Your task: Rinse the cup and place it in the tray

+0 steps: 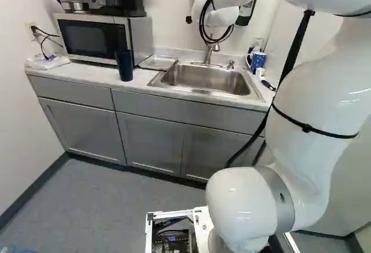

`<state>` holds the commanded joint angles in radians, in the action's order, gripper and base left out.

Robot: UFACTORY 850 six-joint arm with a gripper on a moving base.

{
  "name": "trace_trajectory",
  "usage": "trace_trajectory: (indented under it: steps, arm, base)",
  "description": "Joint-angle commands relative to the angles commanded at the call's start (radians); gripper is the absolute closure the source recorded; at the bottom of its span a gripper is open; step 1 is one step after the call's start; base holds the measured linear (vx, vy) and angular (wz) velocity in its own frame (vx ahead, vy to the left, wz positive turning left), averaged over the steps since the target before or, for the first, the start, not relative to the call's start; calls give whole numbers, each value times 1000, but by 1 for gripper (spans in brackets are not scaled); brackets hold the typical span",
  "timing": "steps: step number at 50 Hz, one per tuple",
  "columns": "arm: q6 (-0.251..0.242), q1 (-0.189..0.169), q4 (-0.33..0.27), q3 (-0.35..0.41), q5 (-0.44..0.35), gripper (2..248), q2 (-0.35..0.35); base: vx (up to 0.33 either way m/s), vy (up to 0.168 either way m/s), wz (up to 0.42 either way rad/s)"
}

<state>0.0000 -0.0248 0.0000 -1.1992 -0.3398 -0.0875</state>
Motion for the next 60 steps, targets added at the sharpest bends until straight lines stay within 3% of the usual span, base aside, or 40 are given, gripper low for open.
trace_trajectory:
  steps: [60]
  arm:
    - [0, -34, 0, -357, 331, 3, -318]
  base:
    - [0, 0, 0]
